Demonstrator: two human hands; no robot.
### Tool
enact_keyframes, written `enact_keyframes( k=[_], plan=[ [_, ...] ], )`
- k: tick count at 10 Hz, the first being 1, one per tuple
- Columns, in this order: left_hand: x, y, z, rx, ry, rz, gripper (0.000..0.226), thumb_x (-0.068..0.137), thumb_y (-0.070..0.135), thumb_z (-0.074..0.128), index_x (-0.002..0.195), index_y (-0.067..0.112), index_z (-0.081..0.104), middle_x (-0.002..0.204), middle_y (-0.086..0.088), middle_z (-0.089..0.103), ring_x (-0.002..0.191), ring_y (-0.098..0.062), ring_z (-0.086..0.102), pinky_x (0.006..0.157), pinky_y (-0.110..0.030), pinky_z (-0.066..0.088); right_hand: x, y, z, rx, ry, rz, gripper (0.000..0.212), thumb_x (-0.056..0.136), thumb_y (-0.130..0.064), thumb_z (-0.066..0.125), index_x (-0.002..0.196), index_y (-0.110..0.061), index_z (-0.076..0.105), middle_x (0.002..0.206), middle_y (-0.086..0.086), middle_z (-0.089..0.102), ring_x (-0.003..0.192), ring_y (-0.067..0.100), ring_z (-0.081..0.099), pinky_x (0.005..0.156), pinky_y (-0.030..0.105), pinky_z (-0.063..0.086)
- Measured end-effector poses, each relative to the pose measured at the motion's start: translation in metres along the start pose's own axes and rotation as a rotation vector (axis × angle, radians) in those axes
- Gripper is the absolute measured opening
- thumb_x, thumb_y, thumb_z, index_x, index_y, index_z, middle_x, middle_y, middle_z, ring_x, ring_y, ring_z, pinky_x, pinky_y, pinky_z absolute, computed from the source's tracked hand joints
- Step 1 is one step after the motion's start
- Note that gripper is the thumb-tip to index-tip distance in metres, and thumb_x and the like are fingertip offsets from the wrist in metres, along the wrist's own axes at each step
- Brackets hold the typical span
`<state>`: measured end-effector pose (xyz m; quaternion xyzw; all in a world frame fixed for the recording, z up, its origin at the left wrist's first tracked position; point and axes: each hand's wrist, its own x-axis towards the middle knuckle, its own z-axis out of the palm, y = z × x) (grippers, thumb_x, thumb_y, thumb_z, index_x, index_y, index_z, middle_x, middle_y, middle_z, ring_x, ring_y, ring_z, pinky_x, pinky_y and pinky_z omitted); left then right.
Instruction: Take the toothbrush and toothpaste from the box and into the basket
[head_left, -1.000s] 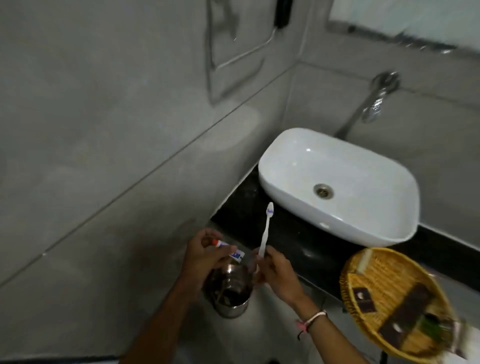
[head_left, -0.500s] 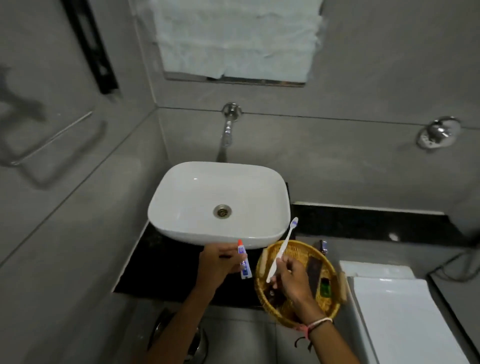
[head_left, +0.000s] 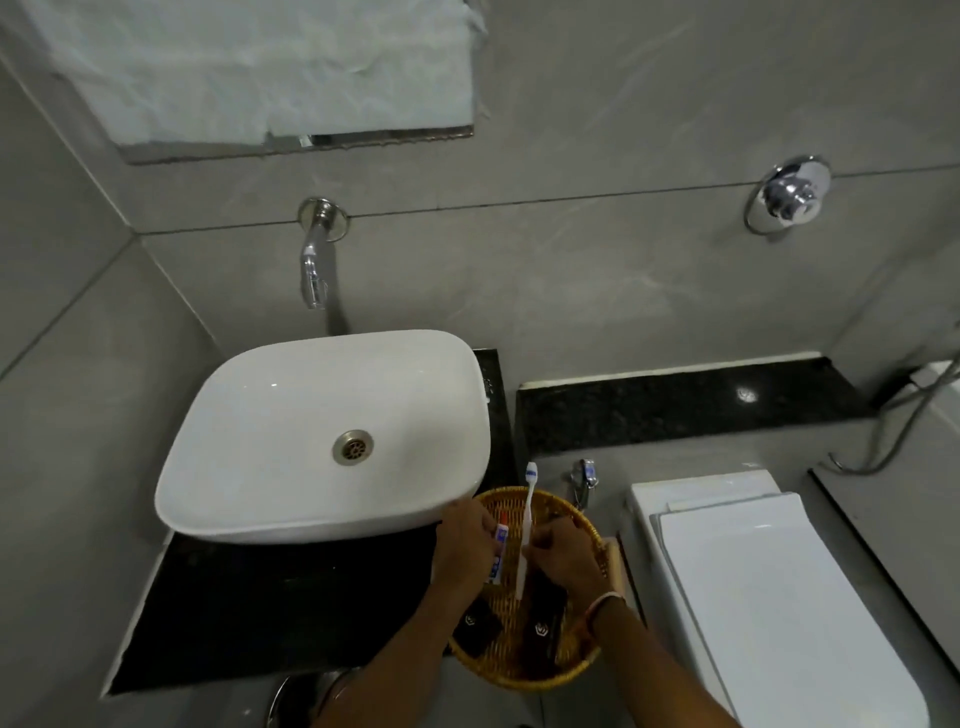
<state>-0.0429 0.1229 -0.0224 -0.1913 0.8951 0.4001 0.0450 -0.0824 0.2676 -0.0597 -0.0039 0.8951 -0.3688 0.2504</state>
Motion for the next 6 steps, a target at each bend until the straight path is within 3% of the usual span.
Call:
enact_keyframes(
  k=[1, 2, 3, 4, 5, 6],
  plan=[
    [0.003, -0.001, 0.011, 0.089, 0.007, 0.020, 0.013, 0.091, 0.002, 0.055, 0.081, 0.003, 0.062, 0.084, -0.011, 0.067, 0.077, -0.023, 0.065, 0.069, -0.041, 0.059, 0.007, 0.000, 0.003, -0.012, -0.013, 0.023, 0.022, 0.091, -0.020, 0.068, 0.105, -0.003, 0.073, 0.104, 0.009, 0.076, 0.095, 0.019, 0.072, 0.089, 0.030, 0.060],
    [0.007, -0.006, 0.016, 0.146, 0.015, 0.035, 0.027, 0.092, 0.005, 0.054, 0.066, 0.015, 0.053, 0.068, 0.000, 0.058, 0.067, -0.016, 0.062, 0.061, -0.032, 0.058, 0.010, 0.000, 0.006, -0.010, 0.025, 0.039, 0.023, 0.089, -0.017, 0.071, 0.107, -0.003, 0.072, 0.107, 0.009, 0.075, 0.097, 0.017, 0.072, 0.088, 0.028, 0.060],
    [0.009, -0.010, 0.020, 0.166, 0.030, 0.075, 0.036, 0.095, 0.010, 0.052, 0.063, 0.024, 0.044, 0.064, 0.007, 0.050, 0.064, -0.013, 0.060, 0.057, -0.027, 0.055, 0.009, -0.001, 0.007, -0.012, 0.072, 0.065, 0.022, 0.086, -0.018, 0.074, 0.103, -0.004, 0.073, 0.103, 0.008, 0.076, 0.095, 0.018, 0.072, 0.088, 0.030, 0.061],
    [0.004, -0.010, 0.021, 0.141, 0.070, 0.137, 0.041, 0.096, 0.010, 0.049, 0.062, 0.029, 0.038, 0.062, 0.012, 0.044, 0.057, -0.005, 0.047, 0.048, -0.015, 0.037, 0.003, 0.000, 0.003, -0.025, 0.124, 0.042, 0.018, 0.086, -0.021, 0.073, 0.094, -0.005, 0.076, 0.093, 0.007, 0.077, 0.086, 0.019, 0.073, 0.085, 0.031, 0.061],
    [-0.004, -0.011, 0.017, 0.176, 0.045, 0.185, 0.031, 0.097, 0.014, 0.052, 0.067, 0.018, 0.053, 0.068, 0.003, 0.059, 0.062, -0.008, 0.058, 0.053, -0.023, 0.051, -0.009, -0.002, -0.009, -0.020, 0.187, 0.007, 0.015, 0.087, -0.019, 0.071, 0.079, -0.008, 0.075, 0.079, 0.006, 0.076, 0.075, 0.016, 0.072, 0.080, 0.034, 0.062],
    [-0.011, 0.001, -0.001, 0.094, 0.056, 0.280, 0.024, 0.099, 0.018, 0.052, 0.076, 0.021, 0.057, 0.072, 0.013, 0.056, 0.067, -0.005, 0.058, 0.061, -0.016, 0.051, -0.021, -0.018, -0.035, 0.090, 0.318, -0.039, 0.009, 0.089, -0.020, 0.070, 0.086, -0.011, 0.070, 0.083, 0.007, 0.072, 0.078, 0.016, 0.070, 0.080, 0.038, 0.062]
  ],
)
